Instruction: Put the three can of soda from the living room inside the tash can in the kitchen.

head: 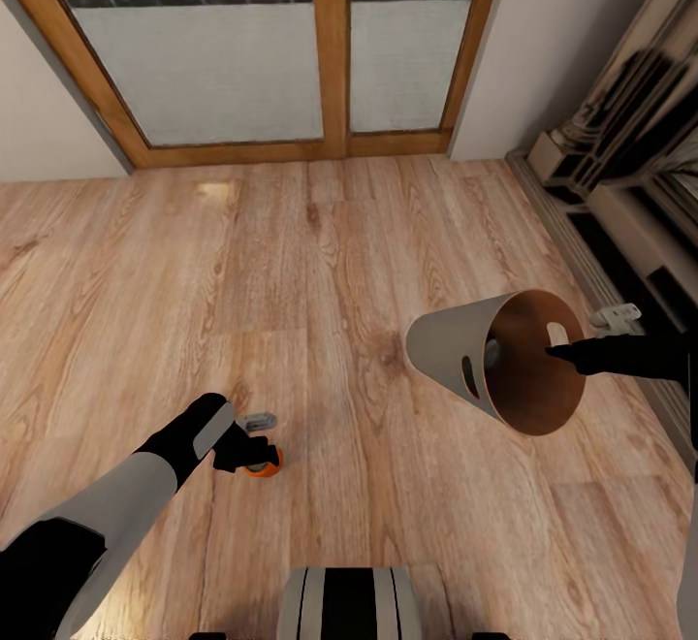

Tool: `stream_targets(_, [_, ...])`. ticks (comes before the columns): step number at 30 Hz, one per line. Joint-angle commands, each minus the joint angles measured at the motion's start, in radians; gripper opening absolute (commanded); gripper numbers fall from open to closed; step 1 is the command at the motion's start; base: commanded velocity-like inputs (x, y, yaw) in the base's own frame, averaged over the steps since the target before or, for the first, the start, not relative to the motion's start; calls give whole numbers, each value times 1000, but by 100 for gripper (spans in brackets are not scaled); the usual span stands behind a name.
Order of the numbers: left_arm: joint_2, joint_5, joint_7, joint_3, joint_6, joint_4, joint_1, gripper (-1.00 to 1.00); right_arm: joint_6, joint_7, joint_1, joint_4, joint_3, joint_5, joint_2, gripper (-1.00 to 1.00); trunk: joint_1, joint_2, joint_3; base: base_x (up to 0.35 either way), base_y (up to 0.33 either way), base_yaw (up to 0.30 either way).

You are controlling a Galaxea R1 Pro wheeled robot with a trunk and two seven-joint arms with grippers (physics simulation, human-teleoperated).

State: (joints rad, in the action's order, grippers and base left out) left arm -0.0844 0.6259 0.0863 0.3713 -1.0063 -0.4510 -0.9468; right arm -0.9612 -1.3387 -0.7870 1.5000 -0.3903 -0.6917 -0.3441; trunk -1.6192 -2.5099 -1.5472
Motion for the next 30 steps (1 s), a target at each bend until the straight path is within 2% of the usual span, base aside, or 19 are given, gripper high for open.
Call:
stream_targets(1, [0, 0, 0, 0, 0, 0, 0, 100, -8, -6, 0, 0, 0, 8, 0, -100, 0, 0, 0, 0, 0, 0])
stream_targets(24, [0, 0, -3, -1, 4, -1, 0, 100, -7, -6, 0, 1, 0, 9, 2, -100, 0, 0, 0, 24, 6, 0])
stream_targets(25, [0, 0, -3, -1, 7, -1, 0, -100, -7, -6, 0, 1, 1, 9, 2, -100, 0, 0, 0, 0, 0, 0])
stream_targets(30, [-1, 0, -16, 0, 25, -20, 1, -100, -7, -7, 0, 1, -1, 10, 1, -100, 0, 0, 0, 0, 0, 0])
